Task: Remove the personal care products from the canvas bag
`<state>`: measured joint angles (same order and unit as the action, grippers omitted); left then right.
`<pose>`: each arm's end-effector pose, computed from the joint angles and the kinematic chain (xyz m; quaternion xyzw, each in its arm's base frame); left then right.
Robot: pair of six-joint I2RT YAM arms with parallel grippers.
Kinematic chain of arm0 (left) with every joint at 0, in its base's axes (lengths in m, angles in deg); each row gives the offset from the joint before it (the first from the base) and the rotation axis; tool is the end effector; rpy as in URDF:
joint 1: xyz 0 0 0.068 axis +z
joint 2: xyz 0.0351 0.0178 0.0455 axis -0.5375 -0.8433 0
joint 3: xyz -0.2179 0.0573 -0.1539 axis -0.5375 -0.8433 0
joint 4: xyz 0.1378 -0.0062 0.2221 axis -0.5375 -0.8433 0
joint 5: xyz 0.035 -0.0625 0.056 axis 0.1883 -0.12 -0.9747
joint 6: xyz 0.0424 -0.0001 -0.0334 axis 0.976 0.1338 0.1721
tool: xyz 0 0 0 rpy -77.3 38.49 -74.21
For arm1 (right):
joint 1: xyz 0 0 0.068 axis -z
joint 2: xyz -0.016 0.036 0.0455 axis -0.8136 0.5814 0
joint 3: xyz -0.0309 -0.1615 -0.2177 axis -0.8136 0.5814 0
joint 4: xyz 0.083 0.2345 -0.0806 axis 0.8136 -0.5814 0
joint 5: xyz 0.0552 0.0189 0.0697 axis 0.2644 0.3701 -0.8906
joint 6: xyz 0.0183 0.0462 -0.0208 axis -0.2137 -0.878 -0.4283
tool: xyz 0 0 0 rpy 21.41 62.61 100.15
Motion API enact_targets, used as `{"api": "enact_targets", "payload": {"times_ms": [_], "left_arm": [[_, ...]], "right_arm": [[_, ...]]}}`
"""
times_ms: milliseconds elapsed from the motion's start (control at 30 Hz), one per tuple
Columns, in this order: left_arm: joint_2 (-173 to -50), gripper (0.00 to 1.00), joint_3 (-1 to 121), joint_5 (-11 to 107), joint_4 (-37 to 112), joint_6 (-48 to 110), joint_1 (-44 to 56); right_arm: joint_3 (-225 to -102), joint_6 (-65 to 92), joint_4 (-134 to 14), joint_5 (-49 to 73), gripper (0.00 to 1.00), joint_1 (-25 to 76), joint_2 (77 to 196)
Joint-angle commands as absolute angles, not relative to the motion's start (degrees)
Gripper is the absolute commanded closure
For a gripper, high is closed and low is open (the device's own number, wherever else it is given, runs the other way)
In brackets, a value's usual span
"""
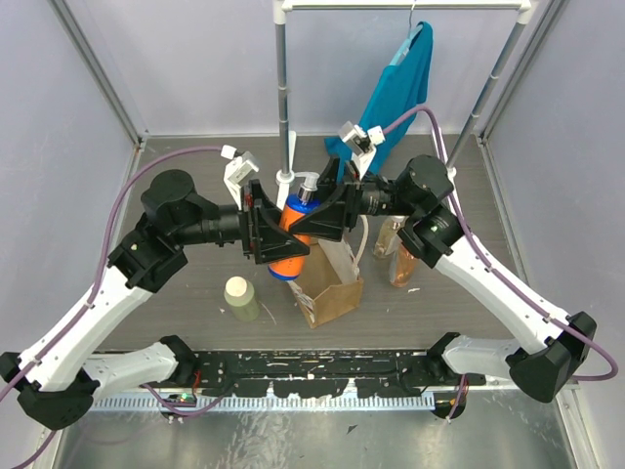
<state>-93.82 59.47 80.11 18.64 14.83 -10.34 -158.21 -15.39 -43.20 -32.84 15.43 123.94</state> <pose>0.1351 -0.1569 0.4487 0.3264 0.6420 -0.5782 0.3834 0.1815 0.1835 0.4567 -0.3726 0.5162 0.6476 0.4187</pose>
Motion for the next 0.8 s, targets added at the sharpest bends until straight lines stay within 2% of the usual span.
{"api": "enact_targets", "payload": {"times_ms": [0, 67, 200, 233, 267, 300, 367, 400, 433, 467, 667, 767], "left_arm": [[-93.51, 1.0, 62.19, 81.93, 25.33, 12.86, -10.55], [-93.28, 1.0, 61.32, 81.71, 26.04, 12.27, -10.56], [-92.83, 1.0, 60.4, 81.28, 26.29, 12.01, -10.53], [-92.74, 0.97, 60.35, 81.01, 26.0, 12.01, -10.5], [-92.53, 0.87, 60.37, 80.61, 25.73, 12.09, -10.53], [-92.35, 0.7, 60.32, 79.83, 25.22, 12.07, -10.5], [-91.97, 0.55, 60.23, 79.16, 24.24, 12.33, -10.51], [-91.8, 0.41, 60.15, 78.51, 23.5, 12.4, -10.55], [-91.5, 0.15, 59.95, 78.1, 22.89, 12.54, -10.48], [-91.13, 0.01, 59.77, 77.89, 22.26, 12.88, -10.52], [-88.49, 0.01, 60.26, 70.52, 11.45, 17.39, -10.47], [-85.51, 0.01, 60.36, 61.65, 5.32, 19.67, -10.55]], "right_arm": [[-161.41, -13.64, -41.52, -31.68, 0.54, 15.07, 123.45], [-161.58, -13.74, -40.99, -31.22, 0.59, 15.0, 123.25], [-162.72, -14.21, -40.29, -30.61, 0.81, 15.05, 123.26], [-162.91, -14.37, -40.18, -30.61, 0.85, 15.03, 123.35], [-163.23, -14.54, -40.12, -30.48, 0.87, 15.06, 123.39], [-163.52, -14.6, -40.25, -30.25, 0.89, 15.0, 123.32], [-163.82, -14.25, -40.77, -29.81, 0.92, 15.05, 123.23], [-164.17, -13.88, -41.58, -29.15, 0.92, 15.04, 123.16], [-164.5, -12.96, -42.62, -28.56, 0.92, 15.07, 122.99], [-164.89, -11.78, -44.17, -28.06, 0.92, 15.05, 122.89], [-170.39, -1.14, -60.14, -19.0, 0.92, 16.12, 121.93], [-174.89, 4.45, -71.2, -11.03, 0.92, 17.45, 121.6]]}}
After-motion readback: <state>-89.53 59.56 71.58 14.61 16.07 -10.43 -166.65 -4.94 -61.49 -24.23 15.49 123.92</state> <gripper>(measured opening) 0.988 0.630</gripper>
